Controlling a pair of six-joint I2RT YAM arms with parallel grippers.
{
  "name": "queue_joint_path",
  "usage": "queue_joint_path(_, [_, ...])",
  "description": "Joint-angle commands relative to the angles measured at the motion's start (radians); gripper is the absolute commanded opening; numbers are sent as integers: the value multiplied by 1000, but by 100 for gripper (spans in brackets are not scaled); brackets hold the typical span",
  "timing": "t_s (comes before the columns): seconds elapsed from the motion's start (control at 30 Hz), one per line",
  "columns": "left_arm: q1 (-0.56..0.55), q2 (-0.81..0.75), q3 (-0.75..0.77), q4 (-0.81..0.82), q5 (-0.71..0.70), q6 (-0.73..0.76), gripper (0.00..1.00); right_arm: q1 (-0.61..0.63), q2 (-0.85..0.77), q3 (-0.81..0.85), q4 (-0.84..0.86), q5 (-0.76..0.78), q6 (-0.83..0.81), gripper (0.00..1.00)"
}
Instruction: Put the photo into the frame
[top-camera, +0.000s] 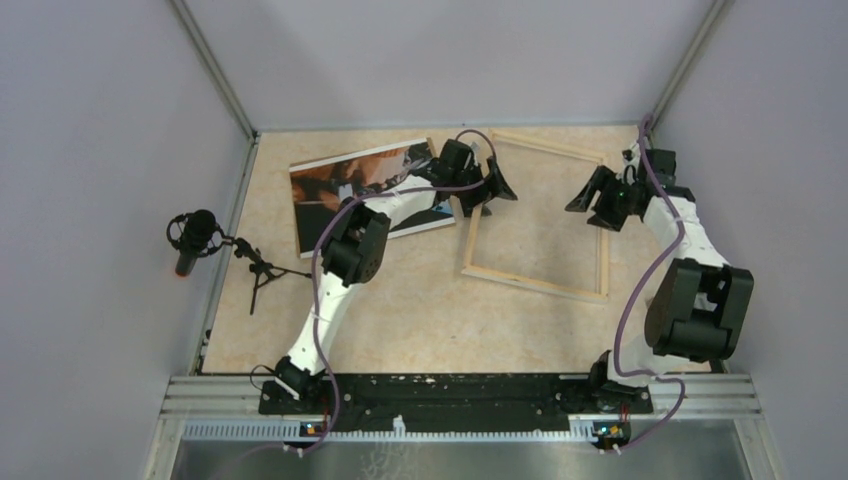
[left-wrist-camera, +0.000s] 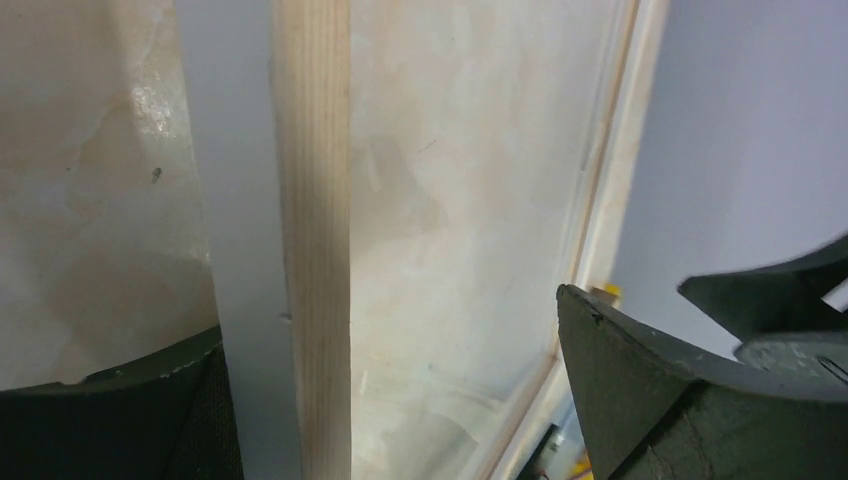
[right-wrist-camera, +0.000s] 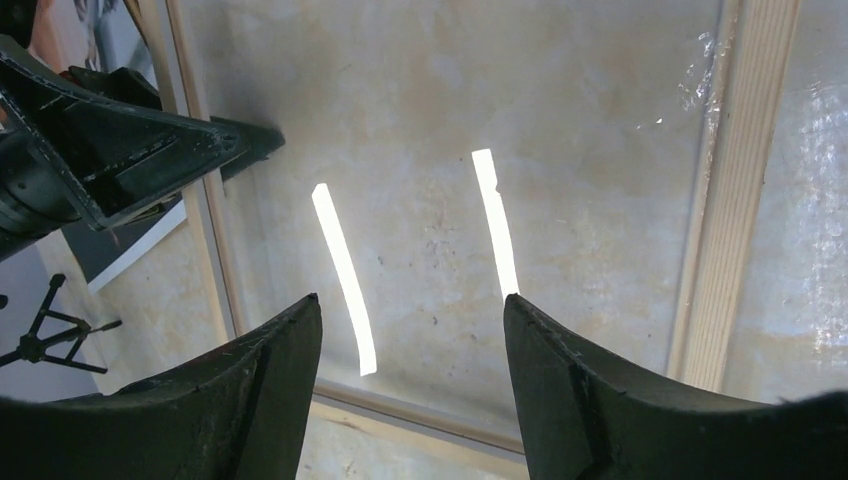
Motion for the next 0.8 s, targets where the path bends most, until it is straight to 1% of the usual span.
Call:
queue_joint_path(0.0, [-33,-49,117,-316,-226,174,98,8,-82,-21,21,-19,-15,66])
queue_joint_path(0.13, [-53,-54,167,-423,-279,212,98,10,-111,-39,25,-33,-15,66])
queue_joint_path(0.3, [-76,-50,167,-432,-236,190,98,18,-164,-76,45,-62,11,67])
queue_joint_path(0.43, [-97,-41,213,-483,-300,222,98,37,-206,-98,50,-71,26,68])
queue_joint_path(0.53, [-107,-36,248,-558,-343,252,98,48,-233,-112,55,-75,31,68])
queue_joint_path(0.63, [-110,-85,195,-579,-374,281,98,64,-250,-123,65,-73,34,69])
queue_joint_path(0.77, [-109,-181,127,-624,-430,379,98,131,-240,-135,100,-43,46,70])
